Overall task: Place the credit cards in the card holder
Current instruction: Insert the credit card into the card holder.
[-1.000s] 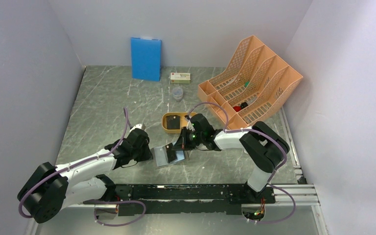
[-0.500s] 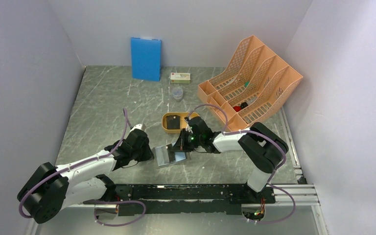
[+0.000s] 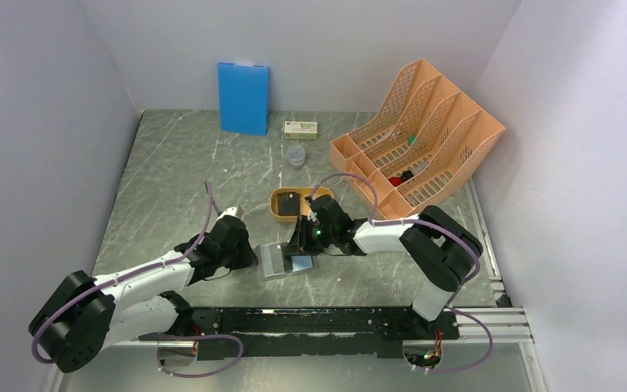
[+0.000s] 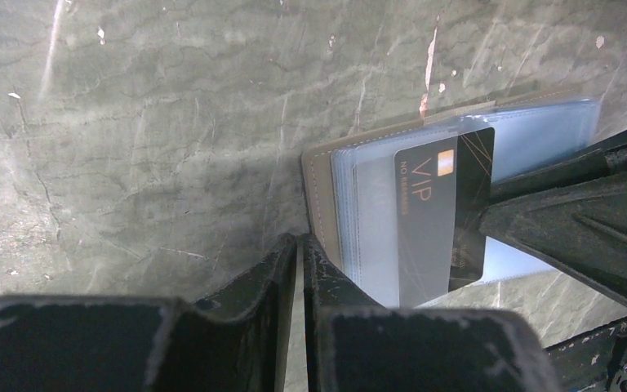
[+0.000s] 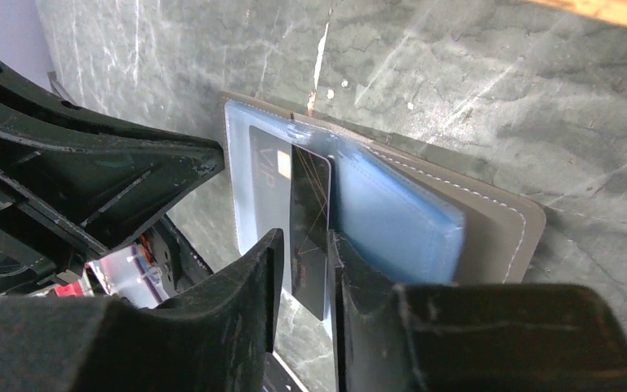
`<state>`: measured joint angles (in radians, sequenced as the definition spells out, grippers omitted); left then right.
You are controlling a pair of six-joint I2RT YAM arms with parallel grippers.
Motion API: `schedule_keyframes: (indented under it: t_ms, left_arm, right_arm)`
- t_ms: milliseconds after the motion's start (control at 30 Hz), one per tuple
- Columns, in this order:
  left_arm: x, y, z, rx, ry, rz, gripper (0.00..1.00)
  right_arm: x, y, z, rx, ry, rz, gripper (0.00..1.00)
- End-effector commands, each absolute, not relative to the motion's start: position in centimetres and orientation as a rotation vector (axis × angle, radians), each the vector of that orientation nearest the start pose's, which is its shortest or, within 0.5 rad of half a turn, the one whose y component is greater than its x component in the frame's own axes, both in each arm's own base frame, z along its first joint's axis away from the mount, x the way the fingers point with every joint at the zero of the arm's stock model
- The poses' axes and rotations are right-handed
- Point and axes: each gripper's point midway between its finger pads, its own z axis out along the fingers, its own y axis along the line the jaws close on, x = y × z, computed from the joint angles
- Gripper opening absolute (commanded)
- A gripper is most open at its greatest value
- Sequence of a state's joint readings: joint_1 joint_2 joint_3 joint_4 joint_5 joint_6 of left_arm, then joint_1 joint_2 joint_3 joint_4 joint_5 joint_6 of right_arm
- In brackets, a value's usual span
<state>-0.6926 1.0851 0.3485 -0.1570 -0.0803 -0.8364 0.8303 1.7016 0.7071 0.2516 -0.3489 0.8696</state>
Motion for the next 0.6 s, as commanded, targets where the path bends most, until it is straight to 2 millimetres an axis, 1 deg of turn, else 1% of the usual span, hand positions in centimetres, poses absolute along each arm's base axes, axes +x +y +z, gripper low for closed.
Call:
schedule_keyframes:
  t_ms: [0, 200, 567]
  left_arm:
    - [15.7, -16.1, -1.2, -0.206, 2.66, -0.489, 0.16]
    - [15.6, -16.3, -1.2, -0.201, 2.659, -0.499, 0.15]
    - [15.7, -16.5, -1.1, -0.188, 2.658, -0.511, 0.15]
  right_arm:
    - [19.7, 34.9, 3.8, -0.188, 2.581, 1.15, 0.33]
    - [19.4, 35.2, 3.7, -0.208, 2.594, 1.156, 0.36]
    - [18.9, 36.9, 4.2, -0.286, 2.595, 1.169, 0.36]
